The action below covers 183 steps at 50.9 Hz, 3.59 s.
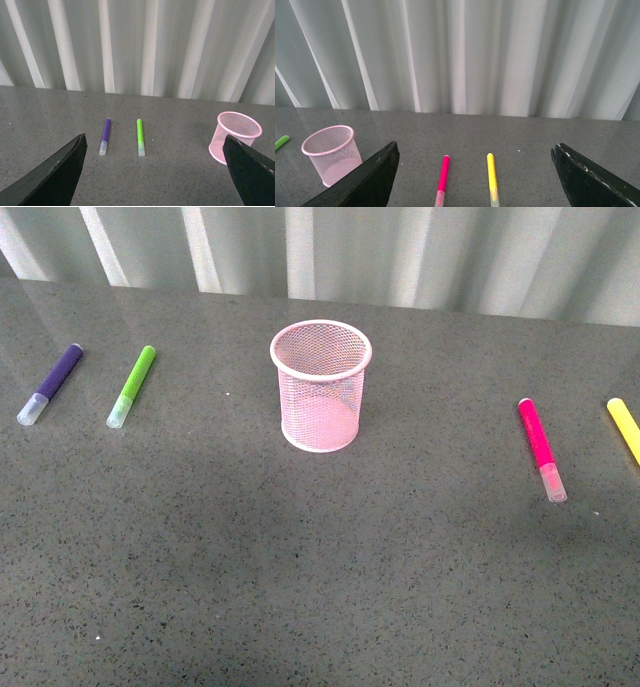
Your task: Insert purple and pink pens into pink cup
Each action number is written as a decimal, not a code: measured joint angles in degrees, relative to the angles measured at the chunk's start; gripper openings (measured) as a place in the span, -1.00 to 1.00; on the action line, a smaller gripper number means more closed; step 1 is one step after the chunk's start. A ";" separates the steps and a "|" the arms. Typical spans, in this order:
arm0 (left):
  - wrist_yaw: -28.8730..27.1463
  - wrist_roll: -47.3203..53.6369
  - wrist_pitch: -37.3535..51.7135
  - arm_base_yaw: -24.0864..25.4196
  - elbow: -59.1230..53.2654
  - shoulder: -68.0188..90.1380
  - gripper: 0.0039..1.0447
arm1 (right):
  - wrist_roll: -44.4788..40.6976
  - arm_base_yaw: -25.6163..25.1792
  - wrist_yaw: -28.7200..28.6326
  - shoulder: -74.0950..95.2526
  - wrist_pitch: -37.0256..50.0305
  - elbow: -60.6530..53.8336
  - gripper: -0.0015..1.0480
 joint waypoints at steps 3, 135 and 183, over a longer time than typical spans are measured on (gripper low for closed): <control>0.00 0.00 0.00 0.00 0.00 0.00 0.87 | -0.02 0.00 0.00 0.00 0.00 0.00 0.86; 12.96 8.92 8.22 8.35 65.24 110.95 0.87 | 0.00 0.00 0.00 0.00 0.00 0.00 0.86; 10.88 19.54 1.07 10.25 86.18 134.66 0.87 | 0.00 0.00 0.00 0.00 0.00 0.00 0.86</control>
